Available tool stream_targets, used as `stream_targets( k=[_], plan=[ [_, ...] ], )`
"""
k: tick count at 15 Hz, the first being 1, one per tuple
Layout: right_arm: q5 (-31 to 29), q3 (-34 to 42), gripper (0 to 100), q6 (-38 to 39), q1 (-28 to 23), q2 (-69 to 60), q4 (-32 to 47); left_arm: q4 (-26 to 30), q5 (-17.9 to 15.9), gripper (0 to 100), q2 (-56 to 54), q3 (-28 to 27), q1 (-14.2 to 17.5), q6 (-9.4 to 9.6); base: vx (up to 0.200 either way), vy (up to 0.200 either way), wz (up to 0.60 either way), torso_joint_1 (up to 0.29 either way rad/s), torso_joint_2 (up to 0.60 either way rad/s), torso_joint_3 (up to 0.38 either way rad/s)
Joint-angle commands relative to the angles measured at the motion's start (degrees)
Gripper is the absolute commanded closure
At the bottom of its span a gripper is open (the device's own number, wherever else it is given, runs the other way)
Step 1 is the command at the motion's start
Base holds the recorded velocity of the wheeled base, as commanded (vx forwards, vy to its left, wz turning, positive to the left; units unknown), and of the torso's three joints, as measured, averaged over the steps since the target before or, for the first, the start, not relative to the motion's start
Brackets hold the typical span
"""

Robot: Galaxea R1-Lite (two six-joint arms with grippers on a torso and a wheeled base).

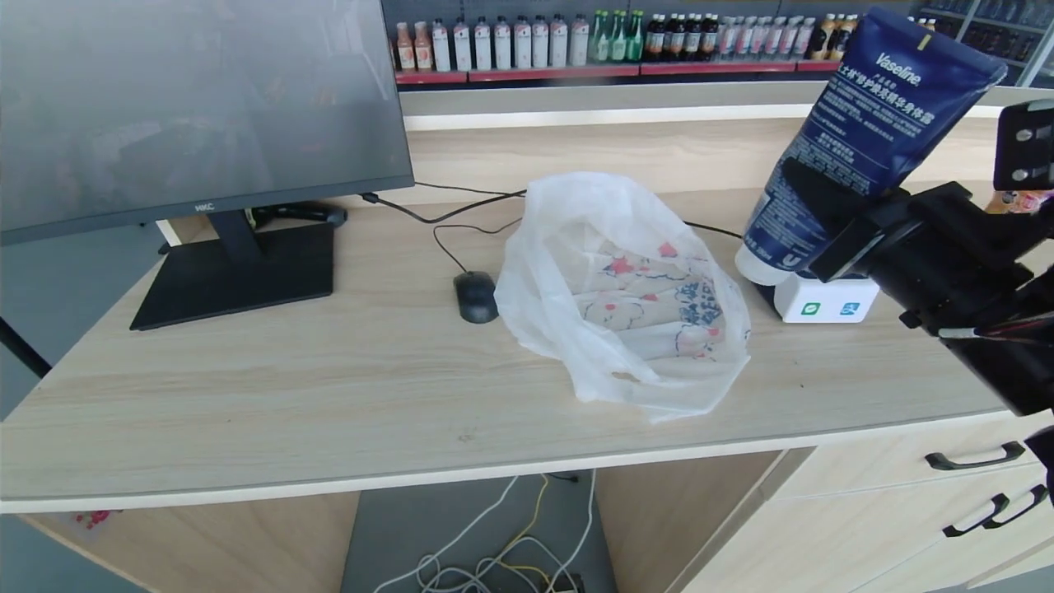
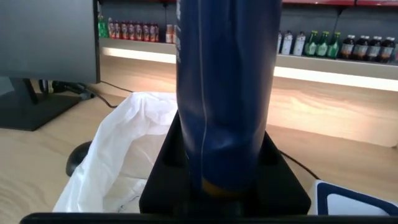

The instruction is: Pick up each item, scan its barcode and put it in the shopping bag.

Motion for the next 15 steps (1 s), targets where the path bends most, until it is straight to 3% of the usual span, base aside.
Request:
stream_targets(
  k=[1,7,12,15],
  plan=[
    [0.03,-1.46,100,-0.02,0.60,2.82,0.05,0.09,0.02,0,-0.02,0.00,-0.07,-0.01,0.000,0.000,0.00,0.000,0.00,0.000],
    [-7.44,-14.56,100,1.48,6.23,14.42,0.75,0.00,0.02,0,-0.02,0.00,-0.07,-0.01,0.000,0.000,0.00,0.000,0.00,0.000],
    [-8.84,-23.52,100,1.48,10.88,24.18,0.75,0.09,0.02,0,-0.02,0.00,-0.07,-0.01,0.000,0.000,0.00,0.000,0.00,0.000],
    [-9.28,-24.32,100,1.39,11.76,26.38,0.75,0.00,0.02,0,-0.02,0.00,-0.07,-0.01,0.000,0.000,0.00,0.000,0.00,0.000]
  ],
)
